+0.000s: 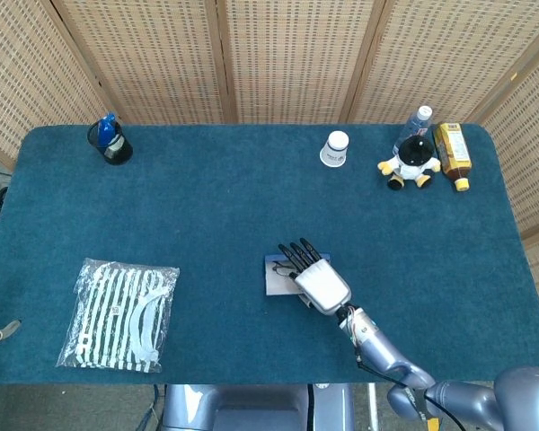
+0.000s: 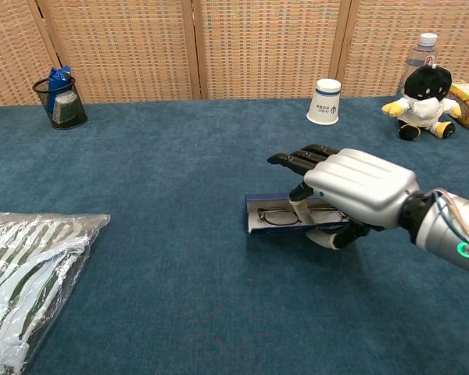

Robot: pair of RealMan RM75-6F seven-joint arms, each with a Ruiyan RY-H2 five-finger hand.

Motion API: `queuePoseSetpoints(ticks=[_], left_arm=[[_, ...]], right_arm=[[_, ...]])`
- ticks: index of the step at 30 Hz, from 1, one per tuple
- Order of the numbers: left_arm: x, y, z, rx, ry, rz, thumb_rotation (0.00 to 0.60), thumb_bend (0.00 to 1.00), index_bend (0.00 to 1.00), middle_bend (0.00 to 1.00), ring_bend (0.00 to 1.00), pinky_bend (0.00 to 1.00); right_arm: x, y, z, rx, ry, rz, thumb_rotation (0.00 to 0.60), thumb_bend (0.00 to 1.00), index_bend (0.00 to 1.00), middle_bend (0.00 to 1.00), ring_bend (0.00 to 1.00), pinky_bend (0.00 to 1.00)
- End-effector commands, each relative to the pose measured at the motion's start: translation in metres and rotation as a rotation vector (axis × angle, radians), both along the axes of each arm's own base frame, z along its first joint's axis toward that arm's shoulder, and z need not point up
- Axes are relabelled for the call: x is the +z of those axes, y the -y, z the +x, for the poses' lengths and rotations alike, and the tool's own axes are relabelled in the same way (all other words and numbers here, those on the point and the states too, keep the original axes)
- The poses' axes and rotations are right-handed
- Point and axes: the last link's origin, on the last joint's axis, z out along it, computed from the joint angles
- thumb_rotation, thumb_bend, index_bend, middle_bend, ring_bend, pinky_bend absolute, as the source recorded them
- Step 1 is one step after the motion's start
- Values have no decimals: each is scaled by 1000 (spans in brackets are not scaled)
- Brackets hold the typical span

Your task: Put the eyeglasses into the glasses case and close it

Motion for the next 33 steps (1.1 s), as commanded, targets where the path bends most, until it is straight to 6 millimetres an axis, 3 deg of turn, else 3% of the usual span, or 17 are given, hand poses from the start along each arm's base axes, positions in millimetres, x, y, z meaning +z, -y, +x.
queuePoseSetpoints(ticks=[1,13,20,33], left_arm=[[-1,0,0,-1,-2,-5,600,166,0,0,0,0],[-3,-1,0,4,-6,-8,600,166,0,0,0,0],[-3,-2,0,6,-7,-9,600,166,0,0,0,0],[-1,-2,-2,11,0,-7,600,166,0,0,0,0]], right_arm=[[19,-16,-10,13,-30,58,600,466,710,0,0,0],[33,6,8,-2,-145,72,600,466,710,0,0,0],[26,22,26,-5,-209,60,600,466,710,0,0,0],[11,38,33,-35,-289,42,600,466,710,0,0,0]])
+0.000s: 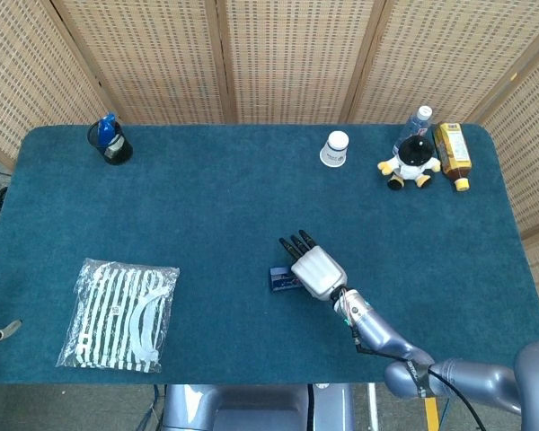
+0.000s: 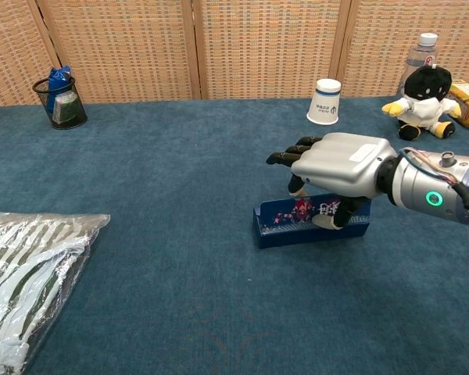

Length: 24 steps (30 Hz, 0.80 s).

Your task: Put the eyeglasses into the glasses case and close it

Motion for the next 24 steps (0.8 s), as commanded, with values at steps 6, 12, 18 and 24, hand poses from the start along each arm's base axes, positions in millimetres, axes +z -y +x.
queuePoseSetpoints(ticks=[6,12,18,24], left_arm=[[1,-1,-1,3,0,0,600,166,0,0,0,0],[0,-1,0,4,-1,-2,600,166,0,0,0,0],[-1,-1,0,5,-3,-3,600,167,0,0,0,0],[-1,-2,-1,10,-4,-4,600,166,0,0,0,0]], right_arm=[[1,9,4,-29,10,-15,600,446,419,0,0,0],[-2,14,3,-50,32,-30,600,315,7,0,0,0],[-2,18,8,-41,82,-78,600,311,0,0,0,0],[7,17,15,-60,143,-56,600,311,0,0,0,0]])
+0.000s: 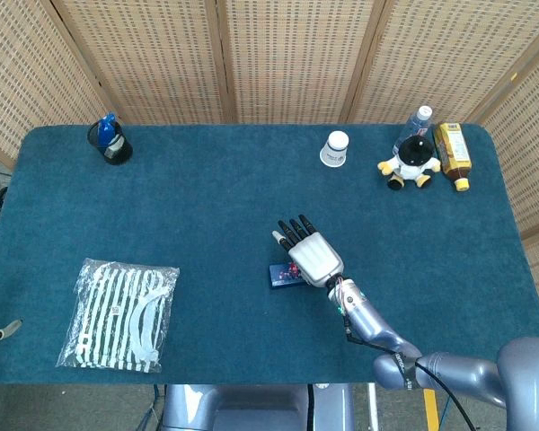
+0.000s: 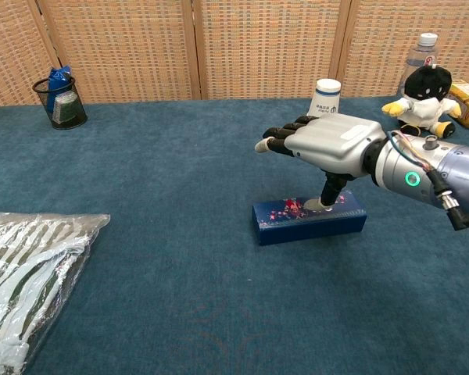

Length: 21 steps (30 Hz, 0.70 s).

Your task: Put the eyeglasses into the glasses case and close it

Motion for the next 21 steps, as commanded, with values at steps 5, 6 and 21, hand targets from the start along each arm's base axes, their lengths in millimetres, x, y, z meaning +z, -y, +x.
queuePoseSetpoints(ticks=[5,6,21], left_arm=[[-1,-1,0,1,-2,-2,600,167,0,0,0,0],[-1,-1,0,0,-2,-3,600,167,0,0,0,0],[-1,0,1,-4,-1,-4,600,167,0,0,0,0]], right_arm=[[19,-7,6,-46,10,121,600,258,0,0,0,0],[22,-8,6,-58,-1,148,600,227,0,0,0,0],[-11,-8,-17,-85,-59,201,600,232,0,105,0,0]])
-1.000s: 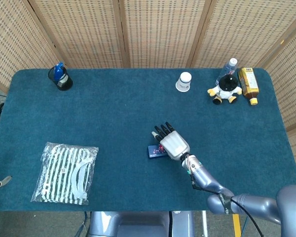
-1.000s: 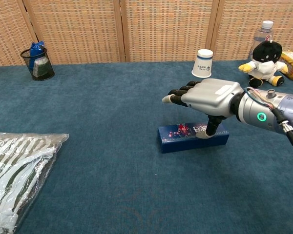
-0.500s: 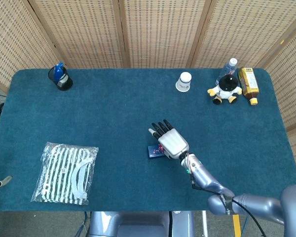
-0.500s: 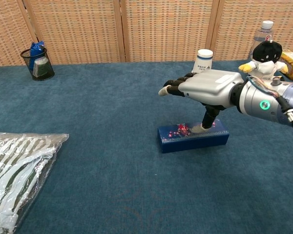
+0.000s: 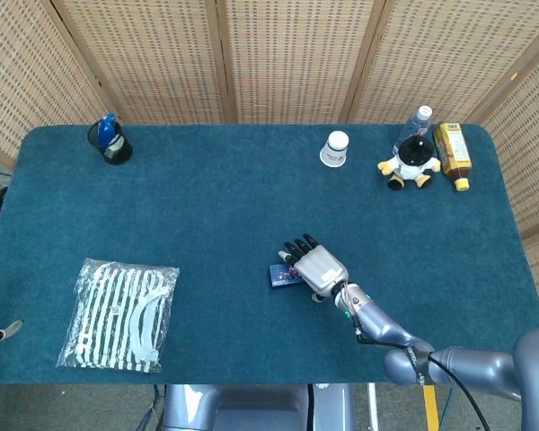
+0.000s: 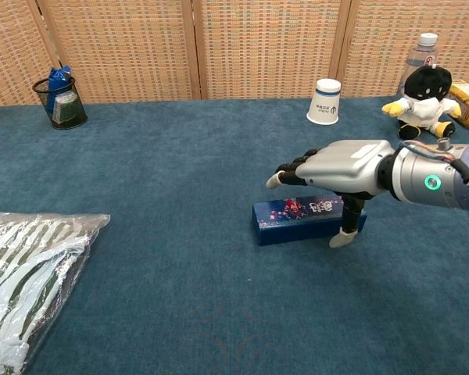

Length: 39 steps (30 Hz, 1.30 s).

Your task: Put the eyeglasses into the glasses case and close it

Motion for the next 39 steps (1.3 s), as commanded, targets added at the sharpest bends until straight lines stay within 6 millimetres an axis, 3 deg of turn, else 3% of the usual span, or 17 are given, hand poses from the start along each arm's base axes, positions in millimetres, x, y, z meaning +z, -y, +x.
queuePoseSetpoints(ticks=[1,8,15,18,20,23,26,30,32,37,39], left_arm=[[0,0,0,2,1,0,600,167,0,0,0,0],[1,-1,-1,4,3,2,600,167,0,0,0,0],[1,-1,-1,4,4,1,600,167,0,0,0,0],[1,-1,-1,3,3,0,600,166,0,0,0,0],[1,0,-1,3,3,0,600,166,0,0,0,0],[1,0,0,2,3,0,600,167,0,0,0,0],[0,0,1,-2,7,-3,600,167,0,0,0,0],[2,2,4,-15,16,0,600,167,0,0,0,0],[3,4,6,-27,23,6,600,167,0,0,0,0],[6,11,9,-55,32,9,600,166,0,0,0,0],[7,14,9,-65,33,10,600,165,0,0,0,0]], right_arm=[[-12,0,-4,-11,25,1,600,252,0,143,0,0],[-20,6,-7,-17,56,-12,600,353,45,392,0,0],[-22,7,-8,-12,72,-25,600,363,117,460,22,0],[-22,7,-8,-12,75,-26,600,335,119,385,23,0],[-22,5,-9,-20,77,-14,600,275,105,200,13,0],[-20,3,-10,-37,89,7,600,245,15,13,0,0],[-12,2,-10,-46,95,18,600,238,0,0,0,0],[12,-2,-4,-40,126,0,600,238,0,0,0,0],[34,-7,1,-29,150,-28,600,222,0,0,0,0],[96,-28,-5,-19,224,-144,600,44,0,0,0,0],[114,-37,-14,-15,255,-194,600,28,0,0,0,0]])
